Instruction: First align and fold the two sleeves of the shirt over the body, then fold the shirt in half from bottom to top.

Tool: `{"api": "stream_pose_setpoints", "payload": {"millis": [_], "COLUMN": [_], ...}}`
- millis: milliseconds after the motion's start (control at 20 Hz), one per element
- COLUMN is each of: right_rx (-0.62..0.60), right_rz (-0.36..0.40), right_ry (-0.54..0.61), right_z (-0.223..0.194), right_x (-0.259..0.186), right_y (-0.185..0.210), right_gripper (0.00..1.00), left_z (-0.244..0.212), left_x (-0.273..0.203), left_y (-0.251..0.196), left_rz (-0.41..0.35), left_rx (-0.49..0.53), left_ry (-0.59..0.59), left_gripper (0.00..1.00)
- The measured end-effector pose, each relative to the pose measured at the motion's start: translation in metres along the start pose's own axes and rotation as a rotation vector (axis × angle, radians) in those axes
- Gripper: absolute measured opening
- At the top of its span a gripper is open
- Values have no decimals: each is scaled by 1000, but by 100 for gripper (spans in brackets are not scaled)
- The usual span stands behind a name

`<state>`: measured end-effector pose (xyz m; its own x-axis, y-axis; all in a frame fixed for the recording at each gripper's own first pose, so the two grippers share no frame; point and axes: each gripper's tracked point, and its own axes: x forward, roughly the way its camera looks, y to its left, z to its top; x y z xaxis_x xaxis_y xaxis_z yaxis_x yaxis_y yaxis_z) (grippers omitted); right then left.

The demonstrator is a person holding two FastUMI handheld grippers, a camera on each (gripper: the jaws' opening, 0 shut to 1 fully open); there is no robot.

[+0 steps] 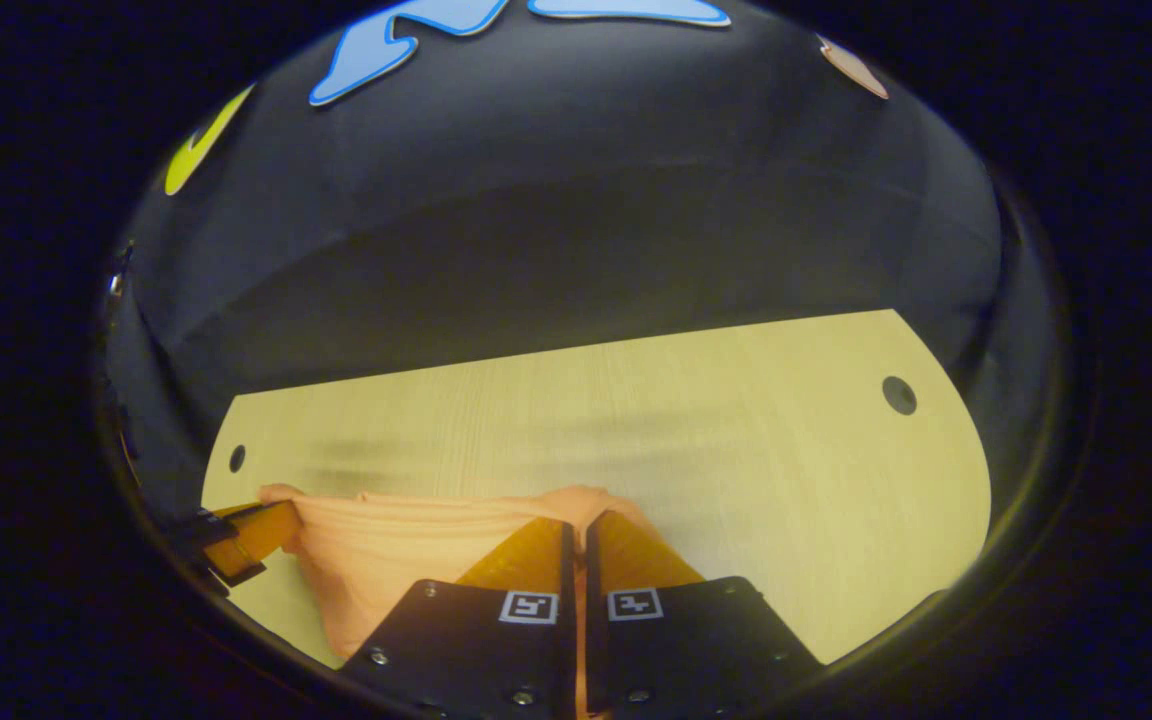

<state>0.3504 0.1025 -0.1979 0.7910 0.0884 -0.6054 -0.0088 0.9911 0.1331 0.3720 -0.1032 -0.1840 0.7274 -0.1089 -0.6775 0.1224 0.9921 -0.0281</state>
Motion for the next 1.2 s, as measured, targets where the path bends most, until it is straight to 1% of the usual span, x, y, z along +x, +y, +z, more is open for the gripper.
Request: {"api": "stream_pose_setpoints", "payload": {"millis": [100,200,300,350,400,500,550,600,650,700,750,800,850,1000,1150,1200], "right_rx": [-7,-12,-15,-16,-15,-18,-14,-7,0,6,10,14,18,21,21,23], "right_rz": [-2,-7,0,4,5,-14,-11,-12,-13,-12,-14,-11,-6,9,27,33], "right_ry": [21,30,25,25,27,29,34,37,35,30,28,26,21,5,-19,-31], "right_z": [-11,-16,-16,-17,-17,-16,-19,-18,-18,-17,-17,-17,-16,-12,-10,-8], "right_x": [12,19,22,22,21,26,31,24,21,18,12,4,-3,-38,-79,-94], "right_y": [0,-1,2,0,0,-10,-11,-10,-10,-11,-11,-11,-10,-7,-2,0], "right_gripper": [4,4,4,8,8,21,33,44,60,53,53,60,60,60,60,60], "left_z": [-2,-4,-1,-6,-6,-9,-8,-7,-9,-9,-10,-10,-9,-9,-13,-14], "left_x": [-2,-3,-15,-7,-7,-9,-9,-12,-14,-17,-21,-28,-36,-69,-113,-128], "left_y": [-5,-13,-18,-13,-13,-10,-8,-8,-8,-8,-8,-8,-8,-11,-14,-16], "left_rz": [0,-28,-36,-36,-32,-20,-22,-29,-28,-32,-33,-32,-30,-38,-54,-59], "left_rx": [-7,-24,-43,-45,-43,-32,-31,-38,-42,-48,-52,-51,-48,-46,-66,-72], "left_ry": [11,24,22,24,28,39,43,42,44,47,49,50,46,34,20,13], "left_gripper": [6,6,11,14,18,34,38,48,54,58,55,51,55,55,51,51]}}
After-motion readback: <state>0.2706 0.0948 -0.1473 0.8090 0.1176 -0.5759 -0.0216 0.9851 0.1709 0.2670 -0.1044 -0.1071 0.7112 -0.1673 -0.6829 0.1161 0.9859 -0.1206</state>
